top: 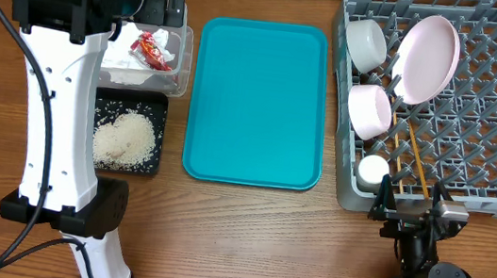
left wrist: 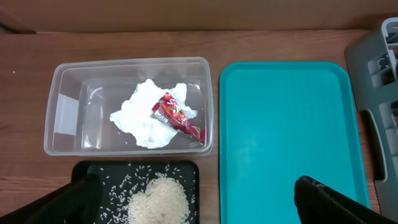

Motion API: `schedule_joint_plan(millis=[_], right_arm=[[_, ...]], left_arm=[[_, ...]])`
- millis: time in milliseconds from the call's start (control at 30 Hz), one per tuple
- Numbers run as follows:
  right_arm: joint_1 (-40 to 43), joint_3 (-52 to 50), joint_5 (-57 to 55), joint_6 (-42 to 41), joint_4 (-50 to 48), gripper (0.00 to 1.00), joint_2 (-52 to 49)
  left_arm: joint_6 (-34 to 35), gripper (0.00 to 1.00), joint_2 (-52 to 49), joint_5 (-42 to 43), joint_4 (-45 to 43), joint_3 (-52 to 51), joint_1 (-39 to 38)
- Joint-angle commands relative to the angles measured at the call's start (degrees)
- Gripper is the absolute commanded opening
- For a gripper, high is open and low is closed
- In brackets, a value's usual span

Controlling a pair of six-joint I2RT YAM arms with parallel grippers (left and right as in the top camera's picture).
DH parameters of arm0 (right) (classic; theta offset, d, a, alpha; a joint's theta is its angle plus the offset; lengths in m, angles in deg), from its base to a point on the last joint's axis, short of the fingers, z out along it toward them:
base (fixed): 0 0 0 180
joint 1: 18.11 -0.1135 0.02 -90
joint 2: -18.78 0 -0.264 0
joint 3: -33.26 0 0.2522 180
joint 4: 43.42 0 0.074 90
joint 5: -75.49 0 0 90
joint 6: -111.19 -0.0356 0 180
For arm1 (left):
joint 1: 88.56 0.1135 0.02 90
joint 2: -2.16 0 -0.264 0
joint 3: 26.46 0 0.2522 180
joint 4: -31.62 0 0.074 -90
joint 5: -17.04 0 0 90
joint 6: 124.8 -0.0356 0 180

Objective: Sort waste into correct bins and load items into the dishwasher

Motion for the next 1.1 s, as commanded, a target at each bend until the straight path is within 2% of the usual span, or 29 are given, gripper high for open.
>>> schedule_joint_plan(millis=[0, 467, 700, 833, 1067], right_arm=[[0.35, -0.61, 0.07, -0.04, -0.15, 1.0, 0.57], [0.35, -0.61, 0.07, -0.07, -0.15, 1.0, 0.57], [0.35, -0.61, 0.07, -0.04, -0.15, 1.0, 0.57], [0.35, -0.61, 0.07, -0.07, -0.15, 1.0, 0.57], [0.35, -0.61, 0.07, -0.04, -0.15, 1.0, 0.57]], left_arm=[[-0.09, 1.0, 0.74, -0.33, 0.11, -0.04, -0.35], [-0.09, 1.0, 0.79, -0.42, 0.13, -0.04, -0.59], [-1.86, 1.0, 6.91, -1.97, -0.7, -2.43, -1.18], [-1.92, 1.0, 16.74, -1.42, -13.57, -18.84, -1.14], [-5.27, 1.0, 39.28, -1.29, -50.64, -62.23, -0.33]])
